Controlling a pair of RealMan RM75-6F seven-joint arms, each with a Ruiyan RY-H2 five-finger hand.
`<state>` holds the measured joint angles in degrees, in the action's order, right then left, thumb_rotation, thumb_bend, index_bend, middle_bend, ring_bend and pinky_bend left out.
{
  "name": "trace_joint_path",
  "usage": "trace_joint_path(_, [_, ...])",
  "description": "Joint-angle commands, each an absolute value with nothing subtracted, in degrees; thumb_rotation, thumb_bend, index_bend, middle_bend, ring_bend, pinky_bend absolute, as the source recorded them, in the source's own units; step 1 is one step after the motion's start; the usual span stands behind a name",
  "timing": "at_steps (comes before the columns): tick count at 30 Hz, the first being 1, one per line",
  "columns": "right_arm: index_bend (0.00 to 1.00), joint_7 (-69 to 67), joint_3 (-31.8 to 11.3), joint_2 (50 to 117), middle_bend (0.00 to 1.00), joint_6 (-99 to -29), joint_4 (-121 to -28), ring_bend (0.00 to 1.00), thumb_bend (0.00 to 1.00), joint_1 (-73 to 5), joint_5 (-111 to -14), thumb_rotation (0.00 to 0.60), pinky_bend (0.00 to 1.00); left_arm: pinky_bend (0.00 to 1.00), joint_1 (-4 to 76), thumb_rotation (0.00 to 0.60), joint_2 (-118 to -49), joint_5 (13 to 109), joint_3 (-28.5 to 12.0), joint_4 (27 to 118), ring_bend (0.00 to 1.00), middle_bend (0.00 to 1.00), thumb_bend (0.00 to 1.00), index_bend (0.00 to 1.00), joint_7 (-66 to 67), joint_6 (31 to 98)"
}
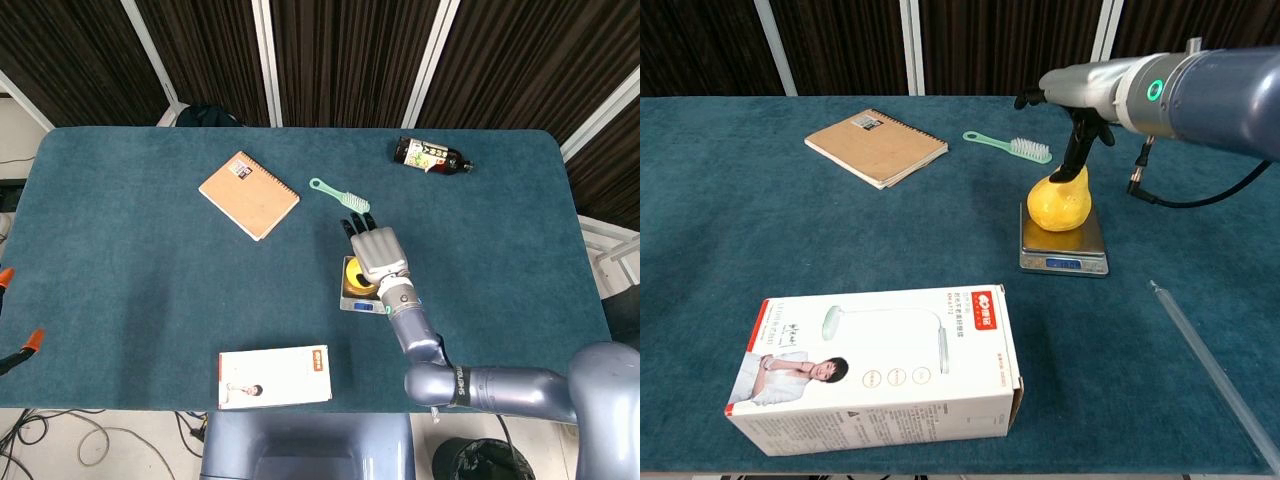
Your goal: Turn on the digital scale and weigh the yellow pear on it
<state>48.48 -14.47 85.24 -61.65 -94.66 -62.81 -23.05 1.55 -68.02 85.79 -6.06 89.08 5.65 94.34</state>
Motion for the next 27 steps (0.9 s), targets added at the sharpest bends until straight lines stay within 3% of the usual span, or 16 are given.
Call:
trace_joint_path(1, [0.02,46.21,-15.38,79.97,0.03,-64.04,-100.52,0.00,0.33,-60.59,-26.45,0.600,0.15,0.05,1.51,0.600,-67.98,85.87,-6.02,89.12,0.00,0.05,0.19,0.10,5.63,94.42])
trace_joint_path(7, [0.01,44.74,-12.75,70.39,0.03,-69.58,-111.07,0.00,0.33,-54.99,-32.59,0.600,0.14,0.05,1.46,0.600,-67.96,85.78,-6.14,89.19,0.00,0.05,0.19,0.10,5.59,94.57])
trace_joint_path(10, [0.01,41.74,-8.48,65.31,0.03,-74.36,-117.06,0.00,0.33,-49.09,-41.38,0.600,0.12,0.05,1.45,0.600,-67.99,85.86,-6.13,89.27,0.00,0.05,0.19,0.10,5.64,94.66])
trace_joint_path(13, [0.00,37.16,-1.44,61.65,0.03,-79.38,-120.35,0.00,0.33,-41.44,-54.38,0.600,0.10,0.05,1.42,0.600,-68.04,86.04,-6.13,89.35,0.00,0.05,0.19,0.10,5.68,94.87])
trace_joint_path(18, [0.00,27.37,9.25,60.68,0.03,-89.52,-117.93,0.00,0.33,-28.87,-73.88,0.600,0.08,0.05,1.45,0.600,-68.19,86.16,-5.84,89.51,0.00,0.05,0.19,0.10,6.02,94.56])
trace_joint_path(21, [0.00,22.06,13.25,61.32,0.03,-95.19,-113.05,0.00,0.34,-23.21,-82.69,0.600,0.08,0.05,1.44,0.600,-68.03,85.68,-5.65,89.91,0.00,0.05,0.19,0.10,6.35,93.92])
trace_joint_path(27, [0.00,16.37,16.25,63.90,0.03,-101.65,-103.70,0.00,0.33,-15.54,-89.13,0.600,0.07,0.05,1.43,0.600,-67.79,85.66,-5.50,90.49,0.00,0.05,0.19,0.10,6.57,93.68])
